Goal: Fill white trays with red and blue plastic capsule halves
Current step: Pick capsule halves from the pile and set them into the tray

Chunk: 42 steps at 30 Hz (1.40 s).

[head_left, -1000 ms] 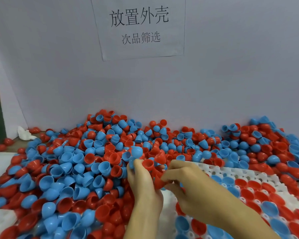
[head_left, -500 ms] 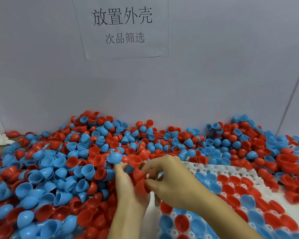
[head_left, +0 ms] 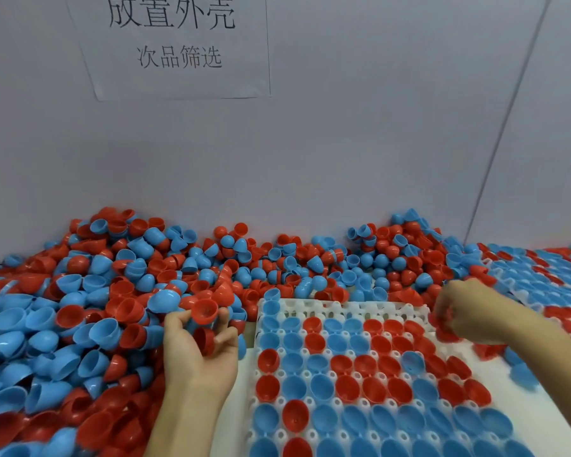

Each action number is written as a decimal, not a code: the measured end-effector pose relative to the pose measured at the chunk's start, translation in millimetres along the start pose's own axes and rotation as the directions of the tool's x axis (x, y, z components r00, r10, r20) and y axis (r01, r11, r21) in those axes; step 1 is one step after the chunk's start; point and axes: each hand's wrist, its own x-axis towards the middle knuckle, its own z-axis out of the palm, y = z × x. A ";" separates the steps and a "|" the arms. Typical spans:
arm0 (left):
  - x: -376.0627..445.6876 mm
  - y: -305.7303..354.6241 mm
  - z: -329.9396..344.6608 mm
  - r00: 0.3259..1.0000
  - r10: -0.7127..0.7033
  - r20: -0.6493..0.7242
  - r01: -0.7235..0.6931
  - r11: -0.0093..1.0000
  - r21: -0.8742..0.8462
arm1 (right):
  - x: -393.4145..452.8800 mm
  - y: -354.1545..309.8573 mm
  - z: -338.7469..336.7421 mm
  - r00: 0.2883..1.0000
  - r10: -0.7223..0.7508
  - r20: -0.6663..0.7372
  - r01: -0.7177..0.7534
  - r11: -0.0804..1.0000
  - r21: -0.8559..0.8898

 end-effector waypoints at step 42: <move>-7.8 5.3 4.4 0.916 -0.400 0.012 0.340 0.793 0.506 | -47.9 -185.9 -21.2 0.364 -0.886 -0.289 0.906 0.408 -0.109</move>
